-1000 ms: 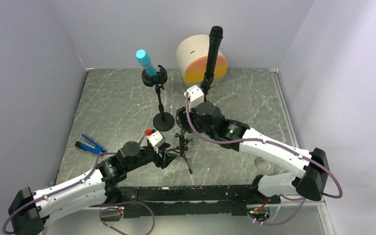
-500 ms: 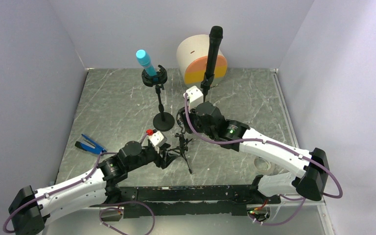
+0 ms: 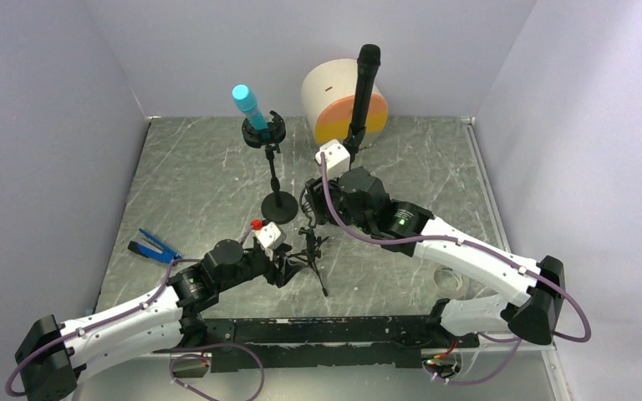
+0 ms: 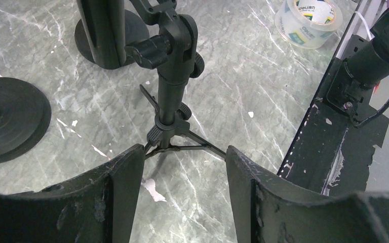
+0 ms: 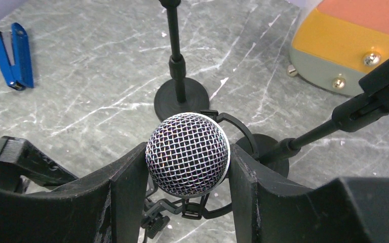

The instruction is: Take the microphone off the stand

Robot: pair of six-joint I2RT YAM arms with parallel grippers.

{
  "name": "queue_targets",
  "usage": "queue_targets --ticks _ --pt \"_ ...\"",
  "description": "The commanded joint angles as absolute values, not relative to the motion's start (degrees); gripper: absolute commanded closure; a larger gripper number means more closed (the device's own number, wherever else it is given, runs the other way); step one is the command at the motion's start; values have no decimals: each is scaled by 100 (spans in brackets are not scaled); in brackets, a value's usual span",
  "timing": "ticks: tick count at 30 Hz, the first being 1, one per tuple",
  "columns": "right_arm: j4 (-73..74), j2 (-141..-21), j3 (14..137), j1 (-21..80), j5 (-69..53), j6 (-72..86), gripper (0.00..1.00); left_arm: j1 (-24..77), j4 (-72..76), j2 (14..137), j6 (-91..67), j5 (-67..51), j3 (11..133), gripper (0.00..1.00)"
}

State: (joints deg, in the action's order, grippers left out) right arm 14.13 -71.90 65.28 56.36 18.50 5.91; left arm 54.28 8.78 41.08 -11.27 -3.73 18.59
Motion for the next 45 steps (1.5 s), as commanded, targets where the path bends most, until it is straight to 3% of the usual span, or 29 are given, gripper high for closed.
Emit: queue_targets --ticks 1,22,32,45 --pt "1253 -6944 6926 5647 1693 451 88 5415 1176 4153 -1120 -387 2127 36" --pt "1974 -6570 7643 5650 756 266 92 5414 1295 4191 -1114 -369 2118 36" --pt "2239 -6518 8018 5645 1161 311 92 5415 1293 4262 -1110 -343 2164 35" --pt "2441 -6467 8687 5649 623 45 92 5414 1376 4356 -1123 -360 2155 36"
